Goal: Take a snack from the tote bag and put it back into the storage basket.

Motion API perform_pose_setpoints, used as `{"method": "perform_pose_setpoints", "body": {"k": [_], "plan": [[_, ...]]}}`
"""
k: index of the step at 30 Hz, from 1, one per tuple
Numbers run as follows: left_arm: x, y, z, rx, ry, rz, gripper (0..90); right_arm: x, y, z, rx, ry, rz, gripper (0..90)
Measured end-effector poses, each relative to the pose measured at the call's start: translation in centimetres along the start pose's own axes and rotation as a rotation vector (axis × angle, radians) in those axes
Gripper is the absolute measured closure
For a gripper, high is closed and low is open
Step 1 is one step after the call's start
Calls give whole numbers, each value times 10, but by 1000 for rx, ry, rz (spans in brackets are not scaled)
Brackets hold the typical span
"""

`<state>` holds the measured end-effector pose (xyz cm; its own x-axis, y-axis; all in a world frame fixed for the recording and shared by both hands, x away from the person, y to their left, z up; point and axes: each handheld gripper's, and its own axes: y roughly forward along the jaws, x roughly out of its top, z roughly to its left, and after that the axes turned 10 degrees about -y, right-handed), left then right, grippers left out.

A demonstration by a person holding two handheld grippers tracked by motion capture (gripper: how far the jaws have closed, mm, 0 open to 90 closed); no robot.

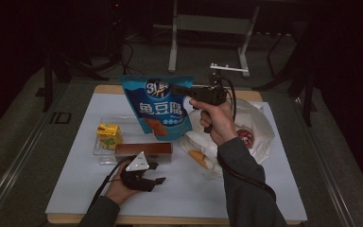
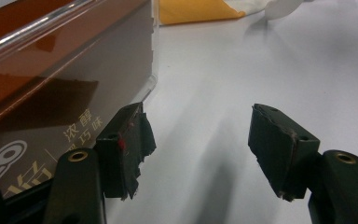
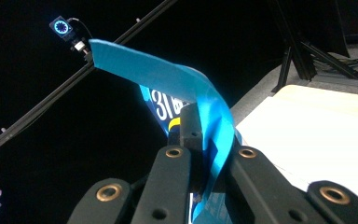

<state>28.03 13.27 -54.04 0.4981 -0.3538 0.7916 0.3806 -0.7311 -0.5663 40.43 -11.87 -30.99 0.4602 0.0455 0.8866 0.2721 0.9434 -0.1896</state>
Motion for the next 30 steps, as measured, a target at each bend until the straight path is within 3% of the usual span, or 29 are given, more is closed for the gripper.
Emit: {"method": "perform_pose_setpoints", "body": {"k": [30], "plan": [[0,0,0,-6,1,-3,363,-7,51,-15,9,41,27,893]]}}
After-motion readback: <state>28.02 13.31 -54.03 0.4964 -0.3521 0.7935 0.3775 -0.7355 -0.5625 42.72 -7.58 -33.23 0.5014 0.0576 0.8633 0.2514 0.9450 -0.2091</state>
